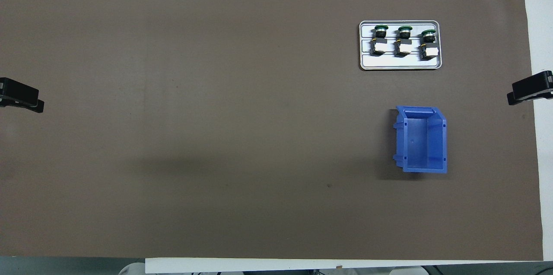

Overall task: Place and press button with both arms
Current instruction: 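Reach the right gripper to the metal tray and grasp a green part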

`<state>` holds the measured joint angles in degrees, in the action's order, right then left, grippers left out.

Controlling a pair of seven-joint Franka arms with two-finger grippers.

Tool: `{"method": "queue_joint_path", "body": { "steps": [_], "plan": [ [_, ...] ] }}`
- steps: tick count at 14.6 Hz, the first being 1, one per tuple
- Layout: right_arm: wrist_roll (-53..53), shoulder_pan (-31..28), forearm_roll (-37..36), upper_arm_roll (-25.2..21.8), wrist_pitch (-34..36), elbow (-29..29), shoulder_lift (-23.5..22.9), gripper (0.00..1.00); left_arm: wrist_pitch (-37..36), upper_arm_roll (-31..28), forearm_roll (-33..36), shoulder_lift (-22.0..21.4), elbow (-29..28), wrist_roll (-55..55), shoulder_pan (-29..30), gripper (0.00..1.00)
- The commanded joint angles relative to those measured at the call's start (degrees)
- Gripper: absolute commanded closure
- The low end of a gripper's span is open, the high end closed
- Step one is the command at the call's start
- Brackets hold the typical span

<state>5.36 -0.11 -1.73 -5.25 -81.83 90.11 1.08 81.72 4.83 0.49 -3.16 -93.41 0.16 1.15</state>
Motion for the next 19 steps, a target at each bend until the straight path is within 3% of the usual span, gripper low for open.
{"method": "queue_joint_path", "body": {
  "steps": [1, 7, 10, 12, 15, 19],
  "plan": [
    [0.5, -0.3, -0.2, 0.0, -0.5, 0.7, 0.5, 0.0, -0.9, -4.1, 0.7, -1.1, -0.8, 0.4, -4.0, 0.0],
    [0.5, -0.2, 0.0, 0.0, -0.1, 1.6, 1.2, 0.0, -0.9, -3.3, 0.7, -1.5, -0.9, 0.5, -3.2, 0.0],
    [-0.6, 1.0, 2.9, 0.1, -3.8, 0.5, 0.0, 0.0, -0.9, -3.3, 0.7, -1.4, -0.9, 0.5, -3.3, 0.0],
    [-3.9, 3.3, 4.1, 0.2, -5.6, -3.8, -5.8, 0.0, -0.4, -3.4, 0.7, -1.4, -0.9, -0.1, -3.5, 0.0],
    [-9.1, 7.3, 4.5, 0.4, -10.9, -14.4, -19.6, 0.0, -0.5, -3.6, 0.7, -1.4, -0.9, 0.0, -3.1, 0.0],
    [-12.7, 9.3, 4.5, 2.3, -24.7, -15.7, -30.9, 0.0, 0.1, -3.9, 0.7, -1.4, -1.0, -0.1, -3.0, 0.0]
  ]
}}
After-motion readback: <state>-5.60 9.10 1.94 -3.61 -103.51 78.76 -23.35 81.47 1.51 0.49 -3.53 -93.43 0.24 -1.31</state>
